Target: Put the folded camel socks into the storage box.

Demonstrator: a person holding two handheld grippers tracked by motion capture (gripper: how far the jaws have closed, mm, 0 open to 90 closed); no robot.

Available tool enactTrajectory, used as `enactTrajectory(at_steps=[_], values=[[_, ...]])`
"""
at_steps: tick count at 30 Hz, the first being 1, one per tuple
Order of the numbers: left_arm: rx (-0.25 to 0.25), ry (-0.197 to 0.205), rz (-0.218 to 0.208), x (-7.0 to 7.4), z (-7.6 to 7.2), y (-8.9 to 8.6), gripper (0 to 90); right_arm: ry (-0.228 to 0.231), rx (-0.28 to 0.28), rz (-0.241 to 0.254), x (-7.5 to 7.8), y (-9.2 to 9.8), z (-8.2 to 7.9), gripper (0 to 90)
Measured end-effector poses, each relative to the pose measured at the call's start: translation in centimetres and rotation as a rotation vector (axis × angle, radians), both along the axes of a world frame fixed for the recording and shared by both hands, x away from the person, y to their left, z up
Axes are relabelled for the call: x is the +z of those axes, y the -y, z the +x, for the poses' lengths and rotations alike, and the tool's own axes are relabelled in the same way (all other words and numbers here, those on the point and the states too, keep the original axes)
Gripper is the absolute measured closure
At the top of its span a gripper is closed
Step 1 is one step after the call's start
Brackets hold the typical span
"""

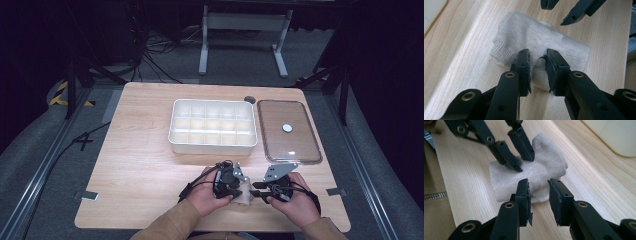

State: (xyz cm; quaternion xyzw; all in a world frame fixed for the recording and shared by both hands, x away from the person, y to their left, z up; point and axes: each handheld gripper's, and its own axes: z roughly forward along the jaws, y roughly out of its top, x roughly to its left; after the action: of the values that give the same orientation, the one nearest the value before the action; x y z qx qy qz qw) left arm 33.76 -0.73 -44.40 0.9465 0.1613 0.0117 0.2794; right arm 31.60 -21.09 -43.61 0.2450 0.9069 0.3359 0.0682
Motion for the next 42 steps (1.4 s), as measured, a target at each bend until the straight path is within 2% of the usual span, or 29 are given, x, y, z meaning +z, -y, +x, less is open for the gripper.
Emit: enactTrajectory(at_steps=[9, 14, 18, 20, 22, 27, 30, 31, 33, 36, 42], values=[[0.017, -0.005, -0.021, -0.2, 0.2, 0.5, 72.6, 0.024, -0.005, -0.004, 0.2, -0.1, 0.4, 73.7], [0.017, 0.008, -0.029, -0.1, 0.1, 0.5, 71.8, 0.001, 0.011, -0.028, -0.6, -0.7, 0.5, 74.4], [0.017, 0.014, -0.046, 0.4, -0.1, 0.0, 69.7, 0.001, 0.019, -0.073, -1.3, -0.9, 0.6, 75.4], [0.025, 0.011, -0.04, 0.7, -0.2, -0.5, 69.4, -0.002, 0.017, -0.077, -1.4, -0.9, 0.7, 75.4], [0.034, 0.016, -0.052, 1.0, -0.1, -1.2, 69.1, -0.003, 0.021, -0.085, -1.4, -0.9, 0.7, 75.4], [0.075, 0.02, -0.06, 1.8, -0.1, -4.1, 68.2, 0.002, 0.02, -0.097, -1.5, -0.9, 0.8, 75.3], [0.071, -0.011, -0.068, 1.6, 0.1, -5.1, 68.3, 0.0, 0.027, -0.097, -1.5, -0.9, 0.9, 75.2], [0.061, -0.026, -0.063, 1.2, -0.1, -5.0, 68.8, -0.001, 0.024, -0.097, -1.5, -1.0, 0.9, 75.1], [0.028, -0.03, -0.035, 0.7, -0.4, -4.4, 71.4, 0.0, 0.027, -0.1, -1.5, -1.1, 1.0, 75.2], [-0.012, -0.038, 0.021, -0.2, -0.8, -2.9, 75.9, 0.004, 0.031, -0.102, -1.5, -1.2, 1.0, 75.2], [-0.018, -0.039, 0.019, -0.8, -1.0, -1.9, 76.7, 0.006, 0.027, -0.109, -1.5, -1.3, 1.0, 75.2]])
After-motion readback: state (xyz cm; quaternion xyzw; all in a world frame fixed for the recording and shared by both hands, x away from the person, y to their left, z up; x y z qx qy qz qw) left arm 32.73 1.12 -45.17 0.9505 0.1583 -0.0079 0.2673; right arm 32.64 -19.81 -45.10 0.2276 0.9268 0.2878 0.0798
